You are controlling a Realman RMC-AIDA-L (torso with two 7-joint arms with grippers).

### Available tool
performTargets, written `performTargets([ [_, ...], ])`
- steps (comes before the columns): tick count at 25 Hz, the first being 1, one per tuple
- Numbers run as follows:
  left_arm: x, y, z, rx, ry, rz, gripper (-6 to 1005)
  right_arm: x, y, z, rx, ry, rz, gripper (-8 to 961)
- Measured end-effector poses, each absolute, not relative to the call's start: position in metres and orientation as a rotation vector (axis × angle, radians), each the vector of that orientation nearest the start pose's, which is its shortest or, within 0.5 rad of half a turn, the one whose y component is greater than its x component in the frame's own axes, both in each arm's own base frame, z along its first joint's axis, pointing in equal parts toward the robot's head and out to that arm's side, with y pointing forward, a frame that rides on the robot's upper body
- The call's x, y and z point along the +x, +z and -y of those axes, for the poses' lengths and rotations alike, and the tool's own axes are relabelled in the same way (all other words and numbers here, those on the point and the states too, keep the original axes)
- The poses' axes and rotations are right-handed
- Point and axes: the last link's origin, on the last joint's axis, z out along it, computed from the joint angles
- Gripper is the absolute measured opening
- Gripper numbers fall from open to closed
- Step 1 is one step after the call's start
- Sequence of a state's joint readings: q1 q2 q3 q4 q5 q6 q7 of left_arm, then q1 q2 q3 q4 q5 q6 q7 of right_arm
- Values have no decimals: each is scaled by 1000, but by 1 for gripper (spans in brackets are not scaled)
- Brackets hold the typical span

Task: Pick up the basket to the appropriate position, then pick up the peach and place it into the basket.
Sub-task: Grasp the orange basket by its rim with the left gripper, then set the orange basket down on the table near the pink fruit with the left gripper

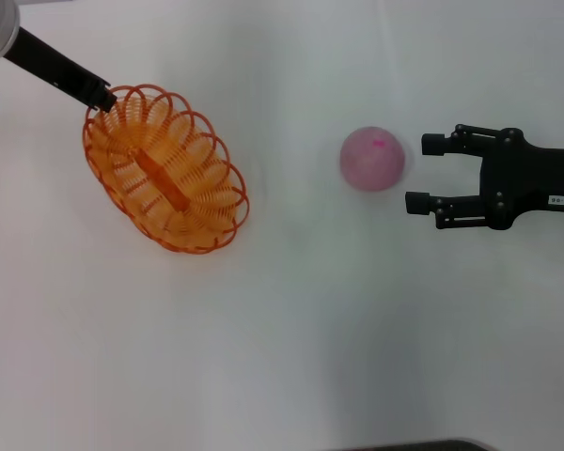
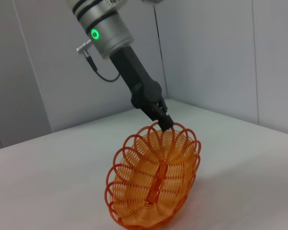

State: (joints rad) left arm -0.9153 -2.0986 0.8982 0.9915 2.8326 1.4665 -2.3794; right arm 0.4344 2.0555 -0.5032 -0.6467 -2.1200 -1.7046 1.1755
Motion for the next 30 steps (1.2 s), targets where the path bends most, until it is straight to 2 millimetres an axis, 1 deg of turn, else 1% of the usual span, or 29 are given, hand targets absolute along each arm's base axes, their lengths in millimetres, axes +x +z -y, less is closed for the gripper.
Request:
performTargets([
  [4,-176,25,-422,-2499,384,989,36,304,20,-287,-2706,693,-514,897],
  [12,-180,24,-420,-2492,376,1019,35,304,20,-288,-2703,691,-511,897],
  [21,-201,26,-420,-2427,240,1210,33,305,20,-289,-2699,683,-508,897],
  [26,-215,25,-416,-2361,198,1308,33,305,20,-289,-2698,680,-505,897],
  [30,-222,23,-412,-2326,143,1383,33,305,20,-288,-2697,682,-508,897],
])
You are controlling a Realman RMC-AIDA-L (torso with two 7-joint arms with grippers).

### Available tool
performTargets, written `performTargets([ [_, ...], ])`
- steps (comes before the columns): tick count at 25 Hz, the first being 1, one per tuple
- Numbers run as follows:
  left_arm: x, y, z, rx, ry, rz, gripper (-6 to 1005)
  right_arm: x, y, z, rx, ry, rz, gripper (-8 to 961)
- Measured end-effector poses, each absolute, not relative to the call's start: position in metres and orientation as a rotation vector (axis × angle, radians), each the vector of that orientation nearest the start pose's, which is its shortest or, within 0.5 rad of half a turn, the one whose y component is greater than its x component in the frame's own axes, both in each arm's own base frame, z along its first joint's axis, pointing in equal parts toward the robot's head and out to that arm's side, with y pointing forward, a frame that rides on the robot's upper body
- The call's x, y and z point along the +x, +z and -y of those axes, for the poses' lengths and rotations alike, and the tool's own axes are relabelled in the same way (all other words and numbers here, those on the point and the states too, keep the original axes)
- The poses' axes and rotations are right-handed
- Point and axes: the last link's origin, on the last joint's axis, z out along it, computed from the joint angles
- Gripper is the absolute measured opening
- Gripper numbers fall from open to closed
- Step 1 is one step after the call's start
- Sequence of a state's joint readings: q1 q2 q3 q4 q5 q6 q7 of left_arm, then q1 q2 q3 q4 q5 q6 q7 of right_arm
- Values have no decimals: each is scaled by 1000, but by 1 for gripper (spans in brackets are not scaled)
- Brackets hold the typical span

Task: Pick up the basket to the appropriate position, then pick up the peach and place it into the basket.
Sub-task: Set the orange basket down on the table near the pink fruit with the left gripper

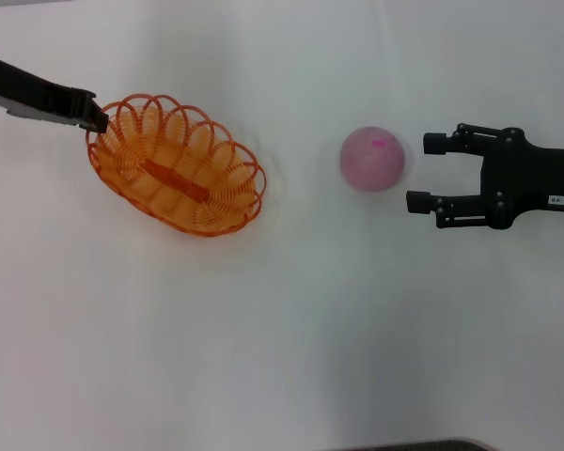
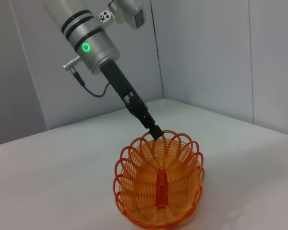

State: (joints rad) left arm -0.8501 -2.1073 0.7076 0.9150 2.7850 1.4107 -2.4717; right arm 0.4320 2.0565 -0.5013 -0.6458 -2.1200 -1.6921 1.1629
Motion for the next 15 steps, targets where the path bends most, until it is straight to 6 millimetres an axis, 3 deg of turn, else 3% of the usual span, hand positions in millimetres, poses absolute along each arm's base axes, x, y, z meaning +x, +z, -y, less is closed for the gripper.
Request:
performTargets([
  [15,-250,12,-391,-2156,-156,1680,33,302,25,-290,-2720,686,-474,897],
])
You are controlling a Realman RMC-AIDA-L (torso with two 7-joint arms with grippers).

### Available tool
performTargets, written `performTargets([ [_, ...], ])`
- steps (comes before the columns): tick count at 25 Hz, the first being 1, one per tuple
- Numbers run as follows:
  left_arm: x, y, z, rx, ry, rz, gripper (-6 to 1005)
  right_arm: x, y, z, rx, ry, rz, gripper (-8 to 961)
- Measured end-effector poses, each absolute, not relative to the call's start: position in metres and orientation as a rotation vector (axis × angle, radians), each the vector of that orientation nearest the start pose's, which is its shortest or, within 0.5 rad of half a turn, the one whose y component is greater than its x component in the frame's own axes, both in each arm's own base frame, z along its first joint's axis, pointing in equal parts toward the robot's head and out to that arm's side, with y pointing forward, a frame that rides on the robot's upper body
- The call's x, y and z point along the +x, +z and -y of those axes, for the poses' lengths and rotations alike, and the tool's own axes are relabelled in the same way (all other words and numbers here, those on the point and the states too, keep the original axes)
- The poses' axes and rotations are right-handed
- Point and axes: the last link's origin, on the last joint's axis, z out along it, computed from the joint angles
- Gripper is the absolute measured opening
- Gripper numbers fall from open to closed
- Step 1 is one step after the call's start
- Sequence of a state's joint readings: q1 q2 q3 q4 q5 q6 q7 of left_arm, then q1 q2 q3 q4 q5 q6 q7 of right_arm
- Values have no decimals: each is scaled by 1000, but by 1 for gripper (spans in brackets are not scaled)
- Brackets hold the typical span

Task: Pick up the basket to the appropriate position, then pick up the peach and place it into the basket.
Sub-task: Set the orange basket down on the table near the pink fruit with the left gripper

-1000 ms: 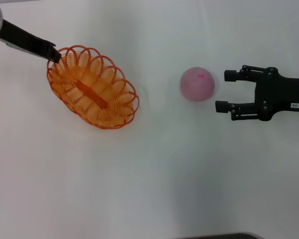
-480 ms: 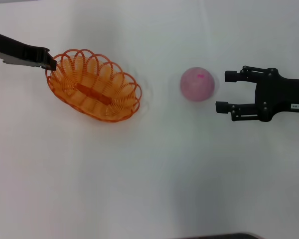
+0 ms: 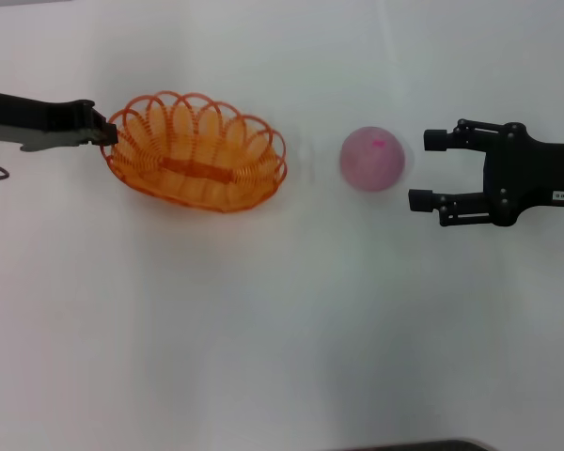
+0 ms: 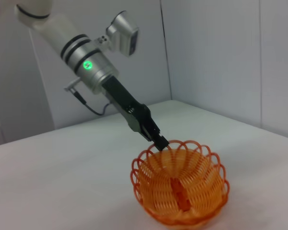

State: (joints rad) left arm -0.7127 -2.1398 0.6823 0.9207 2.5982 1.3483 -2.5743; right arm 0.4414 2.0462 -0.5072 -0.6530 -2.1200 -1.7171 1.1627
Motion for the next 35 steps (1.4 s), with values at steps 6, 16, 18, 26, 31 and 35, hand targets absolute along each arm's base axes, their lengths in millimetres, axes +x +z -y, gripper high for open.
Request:
performTargets([
  [6,-267,6,-379,-2072,-279,1775,34,304,26,-294,-2709,649,-472,897],
  [16,-282,5,-366,-1967,-447,1871,34,304,29,-297,-2711,626,-430,897],
  [18,-282,4,-366,-1960,-462,1875,34,304,29,-299,-2710,623,-425,897],
  [26,-288,0,-365,-1910,-509,1895,34,303,30,-301,-2709,617,-416,897],
  [31,-293,-1,-362,-1875,-547,1908,34,303,30,-301,-2707,614,-411,897],
  [35,-294,-1,-362,-1868,-553,1909,34,303,30,-302,-2705,613,-408,897],
])
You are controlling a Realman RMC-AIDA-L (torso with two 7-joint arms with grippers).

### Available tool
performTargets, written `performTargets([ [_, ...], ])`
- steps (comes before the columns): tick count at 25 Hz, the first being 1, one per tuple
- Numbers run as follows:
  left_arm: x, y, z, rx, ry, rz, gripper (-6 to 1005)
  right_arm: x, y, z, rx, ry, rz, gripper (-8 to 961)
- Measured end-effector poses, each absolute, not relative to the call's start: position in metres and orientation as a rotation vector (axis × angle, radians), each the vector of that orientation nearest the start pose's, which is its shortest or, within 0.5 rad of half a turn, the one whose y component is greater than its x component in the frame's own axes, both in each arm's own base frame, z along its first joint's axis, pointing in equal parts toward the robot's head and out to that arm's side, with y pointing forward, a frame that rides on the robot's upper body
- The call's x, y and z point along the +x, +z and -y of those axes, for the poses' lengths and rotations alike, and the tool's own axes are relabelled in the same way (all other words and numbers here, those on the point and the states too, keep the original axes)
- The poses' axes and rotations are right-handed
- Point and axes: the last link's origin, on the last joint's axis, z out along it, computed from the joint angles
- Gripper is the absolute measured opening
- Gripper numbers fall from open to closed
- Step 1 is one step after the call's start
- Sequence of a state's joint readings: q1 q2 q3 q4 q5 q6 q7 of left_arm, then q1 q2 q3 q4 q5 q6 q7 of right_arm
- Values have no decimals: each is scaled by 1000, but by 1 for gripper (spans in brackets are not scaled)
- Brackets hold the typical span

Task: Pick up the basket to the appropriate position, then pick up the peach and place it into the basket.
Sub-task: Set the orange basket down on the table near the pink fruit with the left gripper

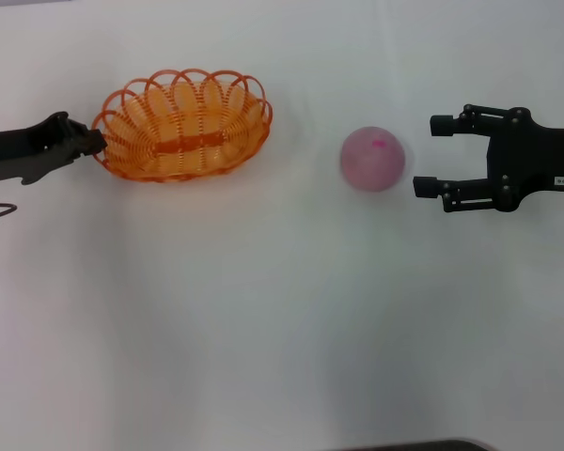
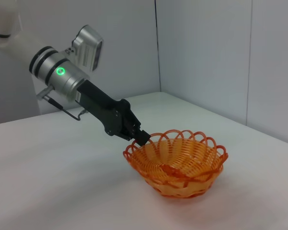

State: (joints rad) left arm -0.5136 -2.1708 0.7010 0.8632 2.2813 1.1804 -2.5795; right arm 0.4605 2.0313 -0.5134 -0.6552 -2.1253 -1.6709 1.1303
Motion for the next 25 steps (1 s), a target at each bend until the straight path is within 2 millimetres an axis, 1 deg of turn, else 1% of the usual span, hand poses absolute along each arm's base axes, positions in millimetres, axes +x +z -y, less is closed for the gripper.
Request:
performTargets([
  [10,-297,-4,-358,2426,706,-2500,33,304,29,-303,-2700,604,-413,897],
  [19,-295,-6,-357,2443,672,-2477,44,304,26,-304,-2696,598,-419,897],
  [22,-295,-5,-356,2456,671,-2467,234,304,26,-304,-2697,599,-422,897],
  [25,-296,-2,-356,2478,676,-2462,296,304,26,-304,-2697,601,-426,897],
])
